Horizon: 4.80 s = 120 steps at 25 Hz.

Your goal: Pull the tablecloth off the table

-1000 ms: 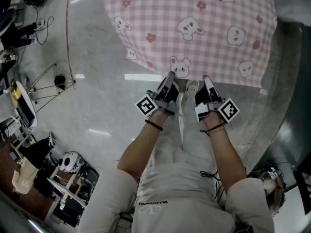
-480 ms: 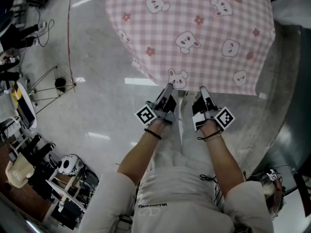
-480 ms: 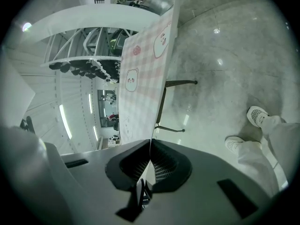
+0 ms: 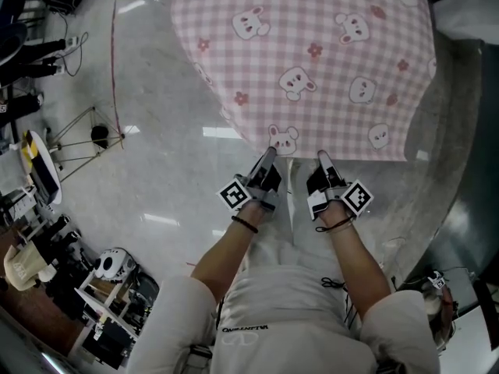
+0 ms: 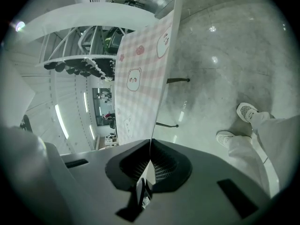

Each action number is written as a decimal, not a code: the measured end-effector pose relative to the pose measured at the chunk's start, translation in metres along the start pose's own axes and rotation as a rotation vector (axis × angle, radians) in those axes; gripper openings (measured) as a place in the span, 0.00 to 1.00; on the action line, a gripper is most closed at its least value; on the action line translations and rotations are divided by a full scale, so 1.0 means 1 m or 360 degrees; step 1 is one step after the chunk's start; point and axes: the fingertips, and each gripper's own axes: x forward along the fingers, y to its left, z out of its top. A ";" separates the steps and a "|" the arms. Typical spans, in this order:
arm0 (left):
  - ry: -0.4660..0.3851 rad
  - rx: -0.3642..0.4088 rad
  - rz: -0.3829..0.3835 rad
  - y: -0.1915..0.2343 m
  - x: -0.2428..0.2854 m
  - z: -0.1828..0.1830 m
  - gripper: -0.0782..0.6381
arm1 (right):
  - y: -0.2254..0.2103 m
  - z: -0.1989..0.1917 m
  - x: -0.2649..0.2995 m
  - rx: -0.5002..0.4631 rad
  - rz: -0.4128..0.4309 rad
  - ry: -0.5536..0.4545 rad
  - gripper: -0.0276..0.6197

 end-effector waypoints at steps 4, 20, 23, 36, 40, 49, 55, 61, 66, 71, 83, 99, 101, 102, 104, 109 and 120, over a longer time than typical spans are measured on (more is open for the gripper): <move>0.0011 0.0001 0.0037 0.005 -0.005 0.001 0.11 | -0.005 -0.005 -0.001 0.0009 -0.0041 0.0005 0.06; -0.0006 -0.0090 0.0182 0.010 0.001 -0.003 0.11 | -0.004 0.003 0.001 0.0037 -0.0200 0.0027 0.06; -0.0003 -0.0091 0.0182 0.014 0.008 0.000 0.11 | -0.008 0.005 0.008 0.0046 -0.0212 0.0032 0.06; 0.0012 -0.0052 0.0263 0.004 0.009 0.001 0.11 | 0.001 0.006 0.008 0.0120 -0.0255 0.0057 0.06; 0.0006 -0.0138 0.0292 0.001 0.010 -0.001 0.11 | -0.003 0.007 0.007 0.0114 -0.0307 0.0076 0.06; 0.0068 -0.0010 0.0434 0.004 0.002 0.002 0.11 | 0.004 0.002 0.003 0.0165 -0.0363 0.0103 0.06; 0.0098 -0.0023 0.0509 0.004 -0.004 0.000 0.11 | -0.003 -0.002 -0.003 0.0190 -0.0426 0.0101 0.06; 0.0068 -0.0027 0.0561 0.011 -0.003 0.000 0.11 | -0.017 0.000 0.006 0.0160 -0.0472 0.0197 0.06; 0.0039 -0.0075 0.0615 0.014 -0.007 -0.002 0.11 | -0.019 0.000 0.009 0.0132 -0.0508 0.0258 0.06; 0.0067 -0.0073 0.0597 -0.005 -0.011 -0.004 0.11 | 0.001 0.000 0.004 0.0117 -0.0474 0.0317 0.06; 0.0217 -0.0048 0.0718 0.001 -0.026 -0.006 0.11 | -0.012 -0.015 -0.008 0.0081 -0.0587 0.0273 0.06; 0.0391 0.0332 0.0099 -0.092 0.013 0.019 0.11 | 0.062 -0.004 -0.014 -0.0071 -0.0274 0.0090 0.06; 0.0390 0.0348 0.0086 -0.099 0.010 0.022 0.11 | 0.068 -0.008 -0.016 -0.0075 -0.0265 0.0085 0.06; 0.0387 0.0357 0.0083 -0.103 0.008 0.024 0.11 | 0.072 -0.010 -0.017 -0.0068 -0.0253 0.0081 0.06; 0.0372 0.0370 0.0064 -0.115 0.003 0.028 0.11 | 0.089 -0.015 -0.018 -0.0087 -0.0212 0.0081 0.06; 0.0345 0.0412 -0.0026 -0.152 -0.002 0.039 0.11 | 0.133 -0.018 -0.019 -0.0173 -0.0119 0.0115 0.06; 0.0322 0.0390 -0.0106 -0.181 0.010 0.050 0.11 | 0.162 -0.009 -0.015 -0.0150 -0.0030 0.0044 0.06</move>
